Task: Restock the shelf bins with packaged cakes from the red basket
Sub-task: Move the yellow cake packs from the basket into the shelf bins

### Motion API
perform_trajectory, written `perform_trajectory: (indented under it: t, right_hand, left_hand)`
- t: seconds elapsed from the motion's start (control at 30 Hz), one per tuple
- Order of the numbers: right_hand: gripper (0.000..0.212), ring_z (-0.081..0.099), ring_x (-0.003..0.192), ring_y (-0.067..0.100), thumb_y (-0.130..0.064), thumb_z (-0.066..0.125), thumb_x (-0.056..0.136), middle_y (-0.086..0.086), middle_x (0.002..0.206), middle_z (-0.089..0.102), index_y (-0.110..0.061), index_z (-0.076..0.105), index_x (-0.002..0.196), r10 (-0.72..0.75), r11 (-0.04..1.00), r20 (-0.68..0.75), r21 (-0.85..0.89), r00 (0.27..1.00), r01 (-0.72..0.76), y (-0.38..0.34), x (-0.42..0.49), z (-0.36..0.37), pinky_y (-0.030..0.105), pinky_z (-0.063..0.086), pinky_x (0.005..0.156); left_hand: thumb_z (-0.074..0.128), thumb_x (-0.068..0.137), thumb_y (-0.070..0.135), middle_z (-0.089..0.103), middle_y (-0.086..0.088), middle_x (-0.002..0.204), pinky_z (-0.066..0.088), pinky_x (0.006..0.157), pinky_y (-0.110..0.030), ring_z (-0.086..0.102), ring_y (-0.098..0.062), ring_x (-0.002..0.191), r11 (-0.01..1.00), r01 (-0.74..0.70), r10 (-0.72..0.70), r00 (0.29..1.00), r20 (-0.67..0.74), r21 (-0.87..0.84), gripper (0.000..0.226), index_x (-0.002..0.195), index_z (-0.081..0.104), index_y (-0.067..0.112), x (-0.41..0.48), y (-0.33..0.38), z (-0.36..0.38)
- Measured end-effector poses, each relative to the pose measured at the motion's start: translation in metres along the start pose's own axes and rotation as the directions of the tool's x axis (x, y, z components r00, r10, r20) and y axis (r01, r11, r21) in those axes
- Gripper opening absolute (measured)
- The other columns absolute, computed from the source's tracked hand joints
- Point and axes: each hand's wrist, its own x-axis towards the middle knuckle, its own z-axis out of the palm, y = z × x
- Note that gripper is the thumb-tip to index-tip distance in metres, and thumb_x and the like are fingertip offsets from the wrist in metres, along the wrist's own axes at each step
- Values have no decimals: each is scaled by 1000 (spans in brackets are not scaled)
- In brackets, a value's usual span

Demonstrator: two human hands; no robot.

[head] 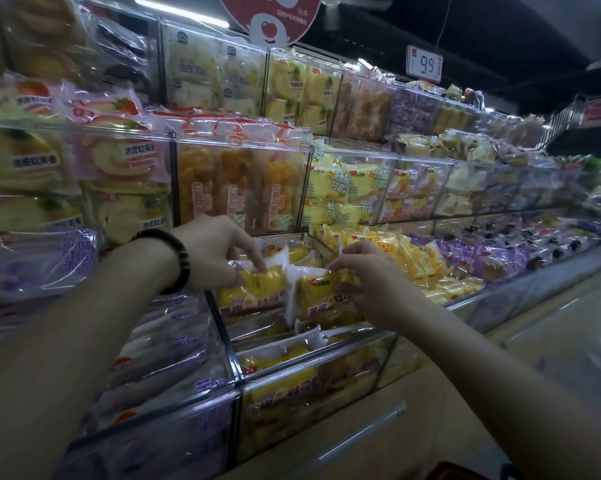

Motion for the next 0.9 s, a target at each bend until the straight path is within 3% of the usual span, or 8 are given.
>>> perform_trajectory:
  t: [0.13, 0.23, 0.4, 0.5, 0.6, 0.67, 0.8, 0.9]
  right_hand:
    - [45, 48, 127, 15, -19, 75, 94, -7, 140, 48, -30, 65, 136, -10, 998, -10, -59, 1000, 10, -6, 1, 0, 34, 53, 104]
    - [48, 51, 128, 17, -17, 73, 96, -5, 141, 51, -30, 62, 141, -22, 996, -14, -87, 1000, 21, -13, 5, 3, 31, 48, 105]
    - [71, 45, 141, 23, -17, 78, 90, -7, 155, 50, -38, 49, 151, -31, 975, 50, -219, 998, 41, -26, 10, 12, 43, 40, 115]
    - [72, 36, 142, 25, -19, 73, 94, -14, 158, 48, -43, 43, 153, 3, 953, 59, -304, 998, 15, -26, 12, 5, 49, 29, 113]
    - [72, 44, 138, 23, -10, 75, 90, -7, 151, 52, -35, 47, 151, 75, 991, 35, -116, 997, -70, -22, 9, -3, 45, 41, 112]
    - [60, 52, 126, 20, -9, 74, 90, -5, 137, 58, -28, 55, 143, 94, 996, -16, 3, 995, -94, -20, -2, -9, 38, 50, 100]
    - [28, 62, 100, 9, -19, 72, 95, -9, 112, 67, -24, 70, 122, 76, 991, -61, 113, 995, -68, -18, -35, -29, 26, 54, 85]
    - [8, 66, 79, 1, -22, 73, 96, -12, 89, 71, -25, 73, 104, 105, 965, -23, 243, 994, -96, -17, -59, -50, 19, 53, 66]
  left_hand:
    - [72, 88, 11, 57, 9, 137, 56, 97, -38, 59, -17, 120, 989, 35, -31, 999, -27, 141, 38, 101, 71, 47, 9, 3, 20]
    - [72, 86, 14, 56, 6, 141, 54, 102, -43, 56, -20, 126, 980, 52, -44, 998, -45, 192, 36, 105, 69, 45, 11, 5, 23]
    - [66, 77, 48, 42, 9, 114, 48, 96, -42, 43, -21, 114, 948, 56, -68, 997, 28, 312, 35, 111, 59, 49, 10, 12, 24]
    - [71, 76, 60, 44, 11, 111, 51, 93, -41, 49, -17, 111, 959, 41, -43, 999, -1, 281, 38, 107, 54, 48, 9, 7, 26]
    - [73, 76, 65, 48, 11, 112, 53, 92, -40, 52, -14, 106, 976, 27, -16, 998, -57, 215, 46, 110, 51, 43, 10, 3, 31]
    - [73, 77, 63, 51, 12, 111, 55, 88, -37, 54, -12, 103, 992, 0, 17, 992, -128, 128, 44, 109, 52, 41, 9, 3, 30]
    - [74, 89, 43, 57, 13, 104, 54, 80, -31, 59, -11, 98, 995, -98, 90, 950, -300, -10, 21, 102, 59, 36, -1, 15, 22]
    - [69, 95, 37, 63, 14, 97, 53, 73, -27, 62, -7, 88, 983, -169, 148, 959, -240, -67, 6, 98, 64, 35, -21, 49, 15]
